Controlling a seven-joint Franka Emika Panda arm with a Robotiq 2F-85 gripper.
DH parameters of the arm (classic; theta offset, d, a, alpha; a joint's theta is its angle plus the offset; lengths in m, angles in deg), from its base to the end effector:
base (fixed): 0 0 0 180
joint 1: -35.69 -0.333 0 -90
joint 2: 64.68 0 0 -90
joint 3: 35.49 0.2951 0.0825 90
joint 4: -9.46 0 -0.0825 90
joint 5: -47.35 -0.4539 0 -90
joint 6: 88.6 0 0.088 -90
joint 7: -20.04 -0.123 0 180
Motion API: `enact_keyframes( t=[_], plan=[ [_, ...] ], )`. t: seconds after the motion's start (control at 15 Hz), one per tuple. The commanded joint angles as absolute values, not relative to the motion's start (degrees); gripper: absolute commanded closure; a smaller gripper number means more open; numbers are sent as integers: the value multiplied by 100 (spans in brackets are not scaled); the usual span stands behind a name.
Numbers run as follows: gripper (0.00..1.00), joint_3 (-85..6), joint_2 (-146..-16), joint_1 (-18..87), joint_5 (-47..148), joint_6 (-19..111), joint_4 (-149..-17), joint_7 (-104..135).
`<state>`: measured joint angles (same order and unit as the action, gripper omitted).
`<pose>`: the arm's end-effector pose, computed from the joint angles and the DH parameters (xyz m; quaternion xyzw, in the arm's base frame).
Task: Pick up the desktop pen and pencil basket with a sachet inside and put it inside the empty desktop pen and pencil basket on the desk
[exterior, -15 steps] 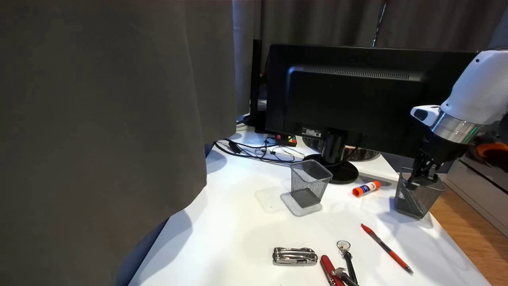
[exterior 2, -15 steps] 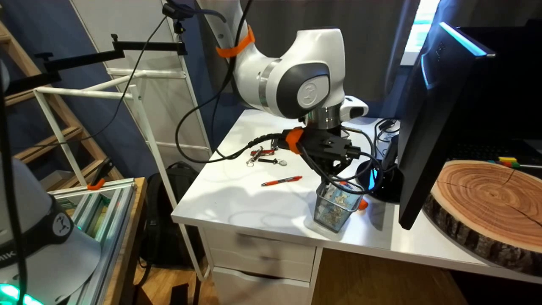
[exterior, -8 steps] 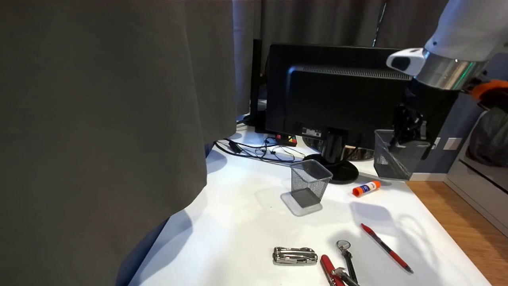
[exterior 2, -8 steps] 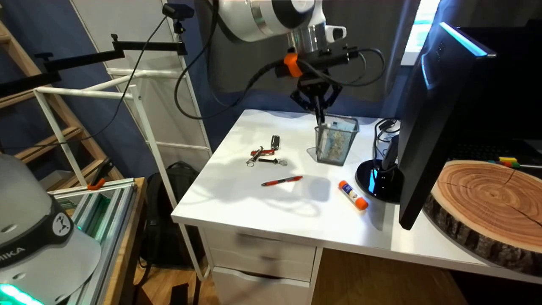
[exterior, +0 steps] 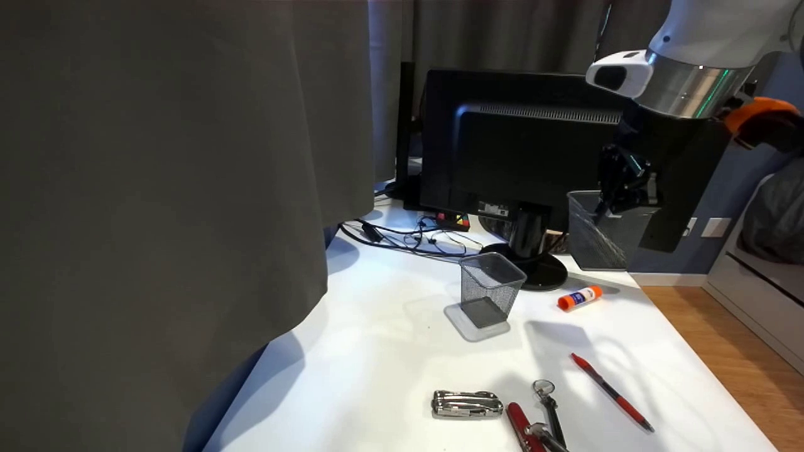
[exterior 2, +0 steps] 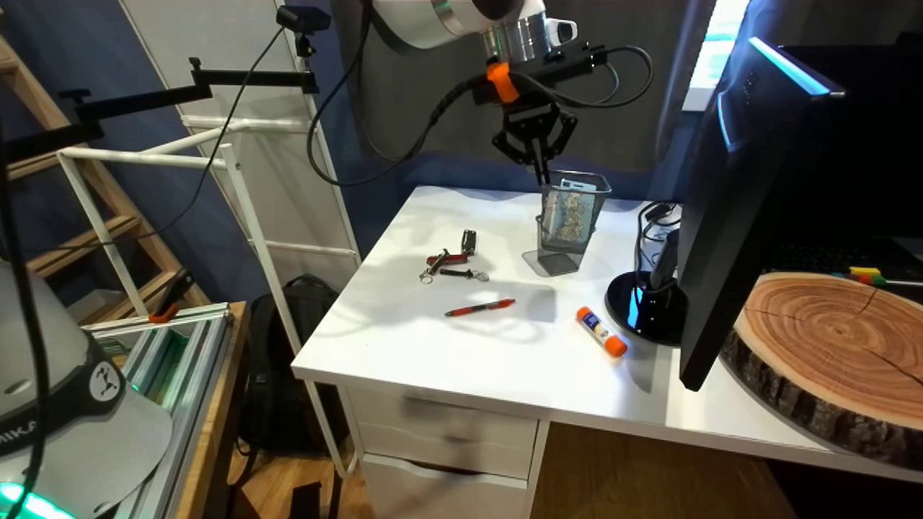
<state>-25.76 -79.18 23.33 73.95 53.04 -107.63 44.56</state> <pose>0.6100 0.2438 0.2555 0.8292 0.5341 0.0871 0.1399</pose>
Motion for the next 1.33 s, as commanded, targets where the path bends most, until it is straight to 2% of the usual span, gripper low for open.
enact_keyframes(
  t=[0.0, 0.27, 0.67, 1.27],
  plan=[
    [97, -2438, -8173, 2254, 7720, 5502, -10289, 5001],
    [97, -2008, -8746, 2469, 6906, 5526, -9638, 6565],
    [97, -2032, -9307, 2409, 6954, 5304, -9155, 7851],
    [97, -2167, -9774, 2212, 6928, 5617, -8541, 8215]
  ],
)
